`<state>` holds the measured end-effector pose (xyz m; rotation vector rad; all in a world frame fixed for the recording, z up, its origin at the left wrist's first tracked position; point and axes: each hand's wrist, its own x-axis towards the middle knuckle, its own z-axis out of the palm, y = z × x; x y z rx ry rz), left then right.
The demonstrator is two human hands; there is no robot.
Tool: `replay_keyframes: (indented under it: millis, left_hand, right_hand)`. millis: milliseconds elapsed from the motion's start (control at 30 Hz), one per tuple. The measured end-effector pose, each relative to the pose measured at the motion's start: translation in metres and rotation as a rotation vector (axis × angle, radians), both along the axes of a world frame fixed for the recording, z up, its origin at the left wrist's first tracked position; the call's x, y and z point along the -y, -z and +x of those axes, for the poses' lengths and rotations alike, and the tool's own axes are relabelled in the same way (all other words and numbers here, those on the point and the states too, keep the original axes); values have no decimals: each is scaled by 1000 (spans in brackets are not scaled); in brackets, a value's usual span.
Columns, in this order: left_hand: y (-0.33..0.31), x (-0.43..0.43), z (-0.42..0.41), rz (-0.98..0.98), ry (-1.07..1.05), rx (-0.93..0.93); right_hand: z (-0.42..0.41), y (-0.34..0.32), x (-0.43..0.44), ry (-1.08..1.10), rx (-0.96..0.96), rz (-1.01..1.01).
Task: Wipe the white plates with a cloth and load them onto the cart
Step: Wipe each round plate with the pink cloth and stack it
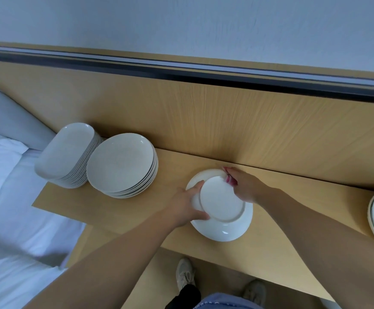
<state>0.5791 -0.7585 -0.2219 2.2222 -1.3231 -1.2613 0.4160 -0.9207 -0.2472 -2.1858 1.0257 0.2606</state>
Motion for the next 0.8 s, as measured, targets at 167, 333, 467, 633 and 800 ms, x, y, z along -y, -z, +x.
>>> replay_keyframes:
  millis: [167, 333, 467, 633, 800]
  left_hand:
    - [8, -4, 1, -7, -41, -17]
    - [15, -8, -4, -31, -124, -48]
    - [17, -7, -5, -47, -88, -58]
    - [9, -3, -1, -100, -133, -140]
    - [7, 2, 12, -79, -133, -235]
  right_hand:
    - [-18, 1, -13, 70, 38, -6]
    - [-45, 25, -50, 256, 155, -3]
    - [-55, 26, -53, 347, 210, 69]
    - [-59, 13, -35, 228, 188, 139]
    - [-53, 14, -28, 169, 177, 49]
